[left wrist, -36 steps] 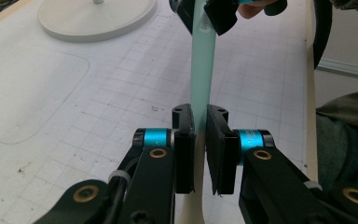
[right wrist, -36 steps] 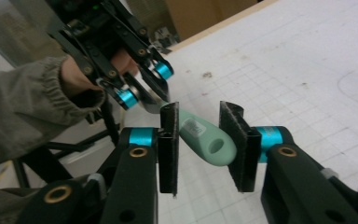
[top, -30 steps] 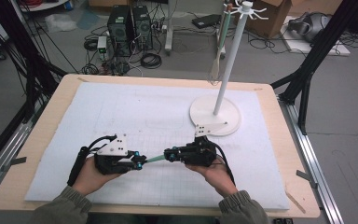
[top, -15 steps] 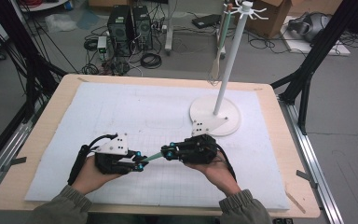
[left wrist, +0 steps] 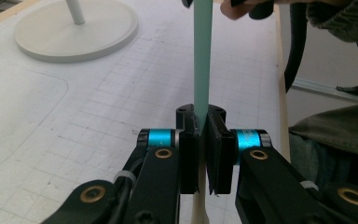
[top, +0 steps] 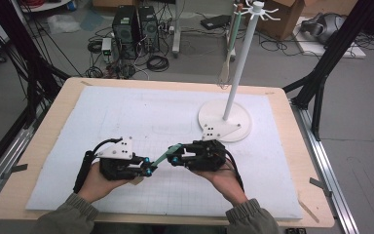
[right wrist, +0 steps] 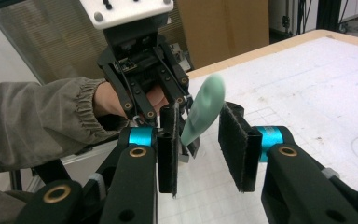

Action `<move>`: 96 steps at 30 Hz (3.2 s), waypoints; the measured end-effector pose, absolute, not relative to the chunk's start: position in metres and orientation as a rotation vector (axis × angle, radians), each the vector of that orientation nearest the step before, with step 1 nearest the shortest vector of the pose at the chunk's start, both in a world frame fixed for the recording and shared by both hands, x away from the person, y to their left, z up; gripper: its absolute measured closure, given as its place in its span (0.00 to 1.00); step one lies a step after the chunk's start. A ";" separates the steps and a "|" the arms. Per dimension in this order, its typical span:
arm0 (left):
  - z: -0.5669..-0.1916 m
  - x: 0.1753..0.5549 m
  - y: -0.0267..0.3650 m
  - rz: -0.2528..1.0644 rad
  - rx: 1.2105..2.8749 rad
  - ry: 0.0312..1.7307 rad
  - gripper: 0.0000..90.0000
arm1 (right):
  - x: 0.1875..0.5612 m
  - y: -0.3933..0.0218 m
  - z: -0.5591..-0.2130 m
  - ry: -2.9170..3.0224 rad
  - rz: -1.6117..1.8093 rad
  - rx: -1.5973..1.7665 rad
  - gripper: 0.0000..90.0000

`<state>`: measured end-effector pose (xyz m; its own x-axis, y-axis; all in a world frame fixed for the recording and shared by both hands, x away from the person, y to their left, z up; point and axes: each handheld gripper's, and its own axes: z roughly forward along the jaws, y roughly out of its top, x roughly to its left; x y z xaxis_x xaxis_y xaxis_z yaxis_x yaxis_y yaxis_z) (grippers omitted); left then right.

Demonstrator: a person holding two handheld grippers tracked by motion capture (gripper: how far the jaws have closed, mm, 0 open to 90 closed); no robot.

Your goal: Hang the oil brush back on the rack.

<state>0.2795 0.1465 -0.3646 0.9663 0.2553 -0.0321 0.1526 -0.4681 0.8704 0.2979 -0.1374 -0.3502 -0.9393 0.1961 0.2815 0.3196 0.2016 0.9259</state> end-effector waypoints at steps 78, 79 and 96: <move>-0.363 0.278 0.153 0.211 1.986 0.377 0.63 | 0.297 -0.135 -0.349 -2.411 -1.925 -0.485 0.94; -0.364 0.278 0.155 0.216 1.990 0.382 0.62 | 0.298 -0.136 -0.350 -2.415 -1.919 -0.494 0.94; -0.373 0.274 0.201 0.306 1.935 0.516 0.45 | 0.314 -0.171 -0.353 -2.464 -1.869 -0.590 0.94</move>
<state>0.2743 0.2008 -0.3733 0.8736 0.4862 -0.0213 0.2147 -0.3459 0.9134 0.3138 -0.1706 -0.3526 -0.9297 0.2977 0.2170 0.2891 0.2247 0.9305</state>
